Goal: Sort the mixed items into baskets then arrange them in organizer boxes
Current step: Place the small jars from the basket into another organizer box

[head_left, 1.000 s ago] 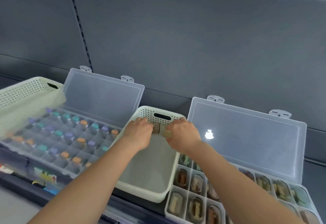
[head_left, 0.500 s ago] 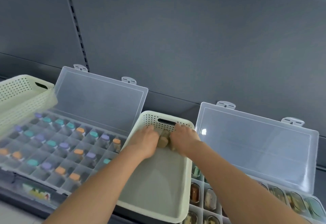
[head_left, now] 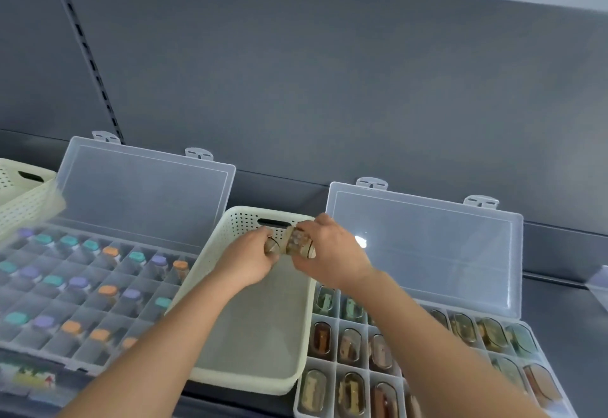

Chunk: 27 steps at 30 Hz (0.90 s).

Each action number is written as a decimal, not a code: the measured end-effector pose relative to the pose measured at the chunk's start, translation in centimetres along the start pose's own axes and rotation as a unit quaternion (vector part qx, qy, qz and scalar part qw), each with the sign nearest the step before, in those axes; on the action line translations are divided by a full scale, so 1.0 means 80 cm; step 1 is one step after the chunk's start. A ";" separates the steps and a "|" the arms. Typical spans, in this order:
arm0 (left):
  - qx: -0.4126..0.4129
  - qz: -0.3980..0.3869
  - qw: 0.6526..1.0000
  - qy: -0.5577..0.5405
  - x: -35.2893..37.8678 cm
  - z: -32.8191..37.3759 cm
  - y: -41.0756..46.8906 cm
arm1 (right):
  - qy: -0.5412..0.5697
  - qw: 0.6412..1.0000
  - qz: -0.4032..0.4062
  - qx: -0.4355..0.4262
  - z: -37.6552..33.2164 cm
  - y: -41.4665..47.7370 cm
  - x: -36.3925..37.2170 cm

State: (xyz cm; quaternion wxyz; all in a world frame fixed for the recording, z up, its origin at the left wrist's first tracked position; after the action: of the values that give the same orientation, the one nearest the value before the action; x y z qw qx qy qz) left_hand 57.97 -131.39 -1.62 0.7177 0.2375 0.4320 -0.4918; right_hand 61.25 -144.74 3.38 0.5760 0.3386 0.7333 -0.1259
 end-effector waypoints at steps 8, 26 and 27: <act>0.007 -0.017 0.955 -0.296 -0.002 0.088 -0.064 | 0.142 0.975 0.163 0.051 0.042 -0.106 -0.078; 0.020 -0.270 0.836 -0.477 0.149 0.253 -0.249 | 0.182 0.950 0.199 0.155 0.157 -0.358 -0.143; 0.031 -0.284 0.844 -0.454 0.158 0.262 -0.258 | 0.174 0.953 0.192 0.157 0.161 -0.367 -0.144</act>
State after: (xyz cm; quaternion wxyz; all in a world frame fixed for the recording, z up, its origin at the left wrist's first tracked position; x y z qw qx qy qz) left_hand 49.08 -162.07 0.12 0.6549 -0.1229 0.0911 -0.7401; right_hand 53.44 -177.92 4.14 0.3927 0.5755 0.7143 -0.0657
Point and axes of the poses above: each hand's wrist, its own y-axis towards the middle knuckle, its own x-axis out of the palm, z = x × y, the point moved 7 cm from there along y, towards the middle knuckle, and after that the axes turned 7 degrees about -x, right-handed, at the moved point
